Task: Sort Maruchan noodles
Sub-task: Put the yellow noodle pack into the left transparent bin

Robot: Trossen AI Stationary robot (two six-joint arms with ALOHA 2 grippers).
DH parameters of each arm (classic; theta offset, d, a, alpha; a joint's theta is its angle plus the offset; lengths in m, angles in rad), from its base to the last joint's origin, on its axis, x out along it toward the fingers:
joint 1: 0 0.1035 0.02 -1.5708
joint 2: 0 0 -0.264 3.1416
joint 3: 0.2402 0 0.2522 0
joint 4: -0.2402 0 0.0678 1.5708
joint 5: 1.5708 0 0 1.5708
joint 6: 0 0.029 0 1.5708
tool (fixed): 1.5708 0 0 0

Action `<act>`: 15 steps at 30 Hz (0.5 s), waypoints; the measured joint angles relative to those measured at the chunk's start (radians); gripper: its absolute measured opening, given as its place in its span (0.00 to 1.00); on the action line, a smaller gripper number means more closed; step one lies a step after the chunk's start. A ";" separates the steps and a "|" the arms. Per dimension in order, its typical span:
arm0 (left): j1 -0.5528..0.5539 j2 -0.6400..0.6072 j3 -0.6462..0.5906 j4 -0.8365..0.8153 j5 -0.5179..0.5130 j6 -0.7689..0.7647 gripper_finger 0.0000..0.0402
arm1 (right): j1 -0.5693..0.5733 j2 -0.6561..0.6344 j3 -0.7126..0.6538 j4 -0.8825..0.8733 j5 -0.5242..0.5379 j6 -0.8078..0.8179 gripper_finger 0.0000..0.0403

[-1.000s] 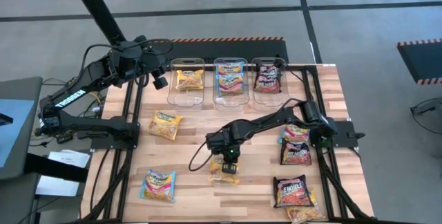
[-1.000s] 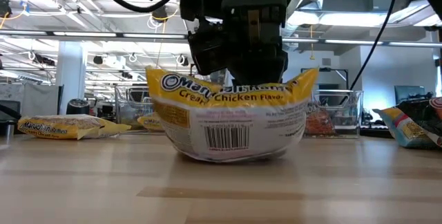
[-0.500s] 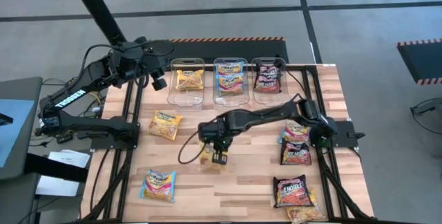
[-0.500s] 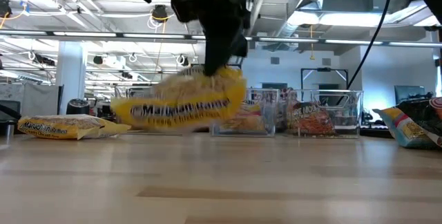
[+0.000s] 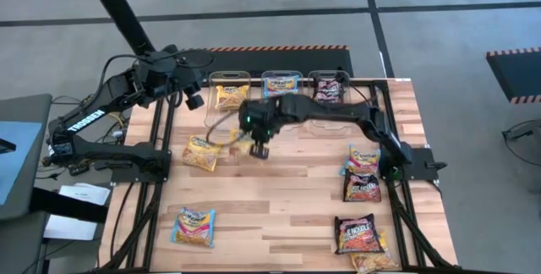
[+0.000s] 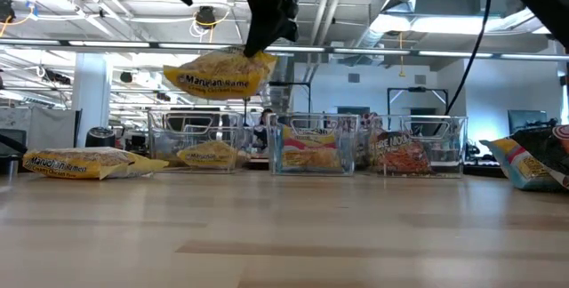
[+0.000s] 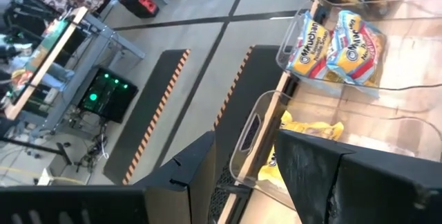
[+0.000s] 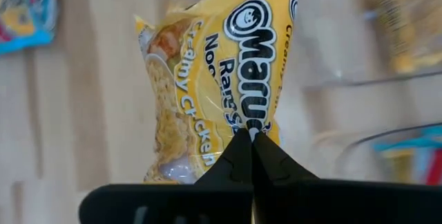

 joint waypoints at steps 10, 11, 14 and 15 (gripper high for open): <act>0.027 0.000 0.000 0.010 -0.009 -0.110 0.35 | -0.178 -0.001 0.060 0.135 0.000 -0.153 0.01; 0.031 0.000 0.000 0.016 -0.009 -0.128 0.35 | -0.196 -0.001 0.060 0.149 0.000 -0.165 0.01; 0.045 0.000 0.000 0.047 -0.009 -0.177 0.35 | -0.246 -0.001 0.060 0.188 0.000 -0.198 0.01; 0.050 0.000 0.000 0.058 -0.008 -0.191 0.35 | -0.262 -0.001 0.060 0.204 0.000 -0.205 0.01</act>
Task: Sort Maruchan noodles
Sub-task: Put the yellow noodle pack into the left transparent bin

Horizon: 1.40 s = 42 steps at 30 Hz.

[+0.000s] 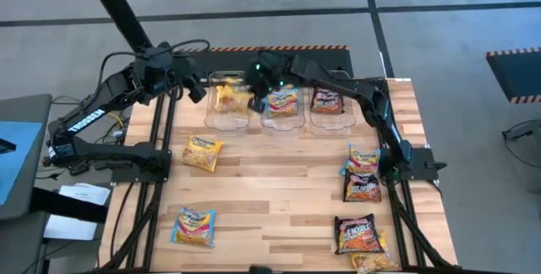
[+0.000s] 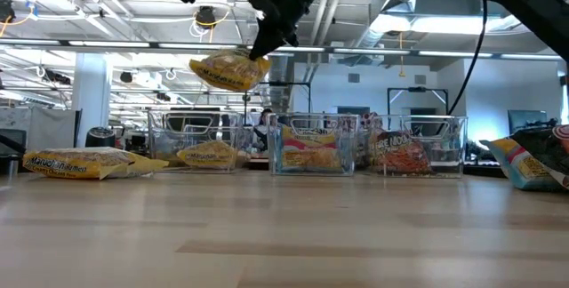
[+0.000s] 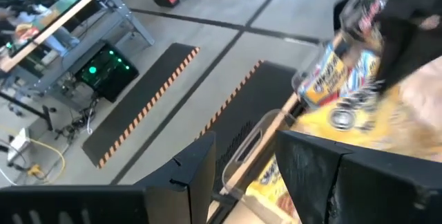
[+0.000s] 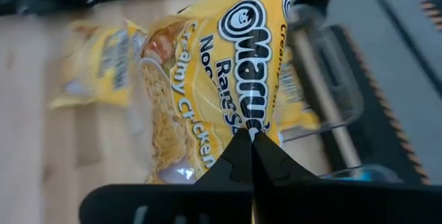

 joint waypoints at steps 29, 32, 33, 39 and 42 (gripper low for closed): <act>0.009 0.000 0.000 0.144 0.017 -0.036 0.35 | -0.094 0.045 -0.120 0.483 0.023 -0.044 0.01; 0.009 0.000 0.000 0.131 0.037 -0.016 0.35 | -0.070 0.087 -0.114 0.468 0.022 -0.049 0.01; 0.008 0.000 0.000 0.123 0.038 -0.008 0.35 | -0.065 0.094 -0.114 0.454 0.031 -0.049 0.01; 0.009 0.000 0.000 0.092 0.045 0.000 0.35 | -0.043 0.100 -0.114 0.418 0.046 -0.068 0.01; 0.008 0.000 0.000 0.092 0.052 0.000 0.35 | -0.043 0.100 -0.114 0.415 0.046 -0.101 0.01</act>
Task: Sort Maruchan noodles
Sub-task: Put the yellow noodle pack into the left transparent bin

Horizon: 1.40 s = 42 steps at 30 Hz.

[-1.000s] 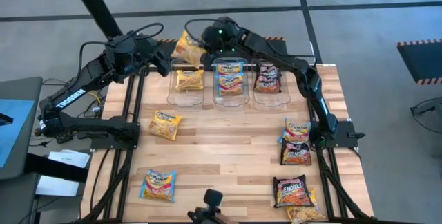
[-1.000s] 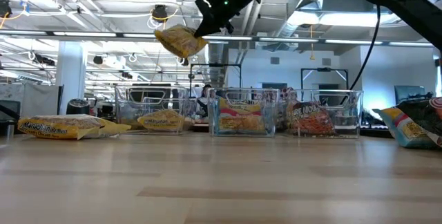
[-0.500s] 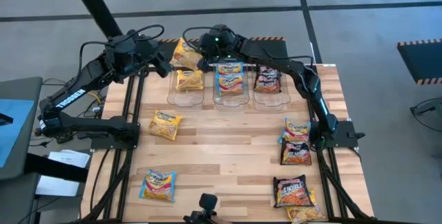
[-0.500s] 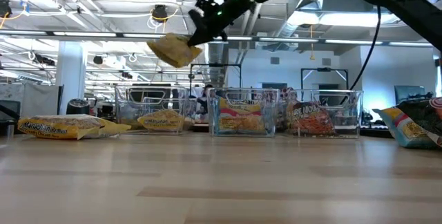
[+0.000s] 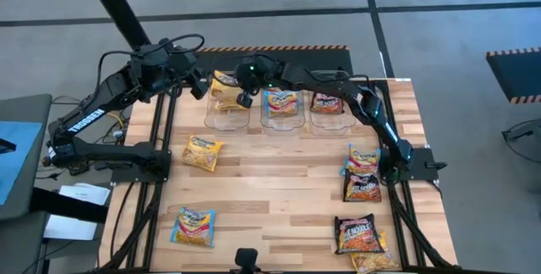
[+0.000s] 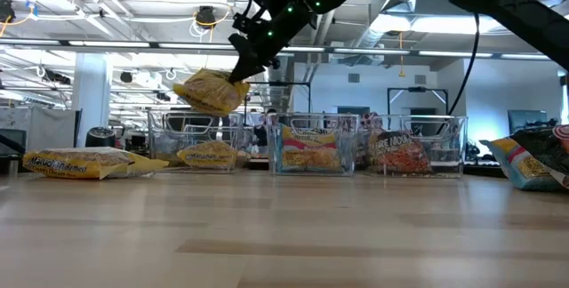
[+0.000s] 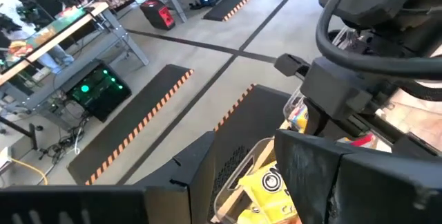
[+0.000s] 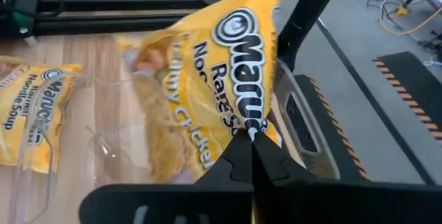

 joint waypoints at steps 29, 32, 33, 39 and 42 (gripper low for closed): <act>0.000 0.000 0.000 -0.013 0.007 -0.055 0.35 | -0.015 0.088 -0.012 -0.054 -0.055 -0.105 0.01; 0.000 0.000 0.000 -0.013 0.006 -0.055 0.35 | -0.008 0.092 -0.007 -0.025 -0.054 -0.132 0.01; 0.000 0.000 0.000 -0.013 0.007 -0.055 0.35 | -0.011 0.092 -0.007 -0.037 -0.055 -0.133 0.01; 0.000 0.000 0.000 -0.013 0.007 -0.094 0.35 | -0.014 0.110 -0.009 -0.058 -0.076 -0.166 0.01; 0.000 0.000 0.000 -0.013 0.007 -0.095 0.35 | -0.014 0.110 -0.009 -0.048 -0.076 -0.201 0.02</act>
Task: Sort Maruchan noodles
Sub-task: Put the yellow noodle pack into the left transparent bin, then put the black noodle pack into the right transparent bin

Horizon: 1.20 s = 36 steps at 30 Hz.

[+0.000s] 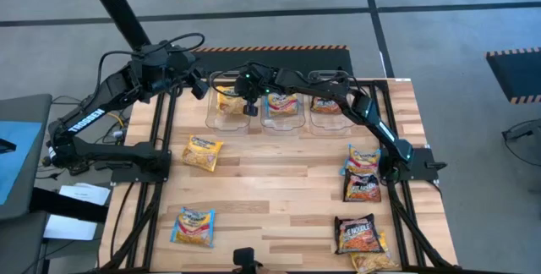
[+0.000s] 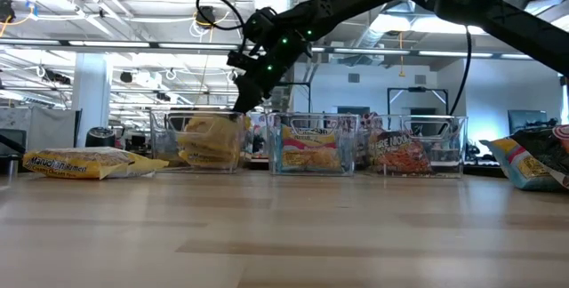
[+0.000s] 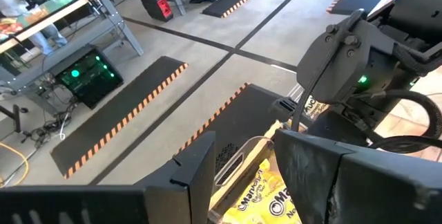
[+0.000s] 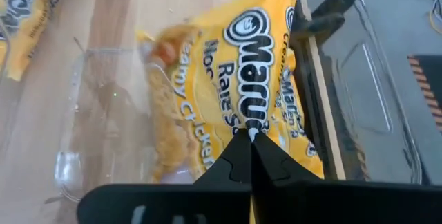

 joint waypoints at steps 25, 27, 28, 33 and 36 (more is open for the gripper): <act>0.000 0.000 0.000 -0.001 -0.003 -0.002 0.35 | 0.008 0.013 0.043 -0.023 0.034 0.010 0.29; 0.000 0.000 0.000 -0.001 -0.003 -0.002 0.35 | 0.007 0.007 0.071 -0.040 0.034 0.025 0.30; 0.000 0.000 0.000 -0.001 -0.003 -0.002 0.35 | 0.005 0.007 0.088 -0.053 0.034 0.030 0.30; 0.000 0.000 0.000 -0.003 -0.001 0.001 0.35 | 0.004 0.007 0.170 -0.106 -0.035 0.073 0.32; 0.000 0.000 0.000 -0.004 -0.001 0.001 0.35 | 0.005 0.004 0.172 -0.074 -0.238 0.112 0.32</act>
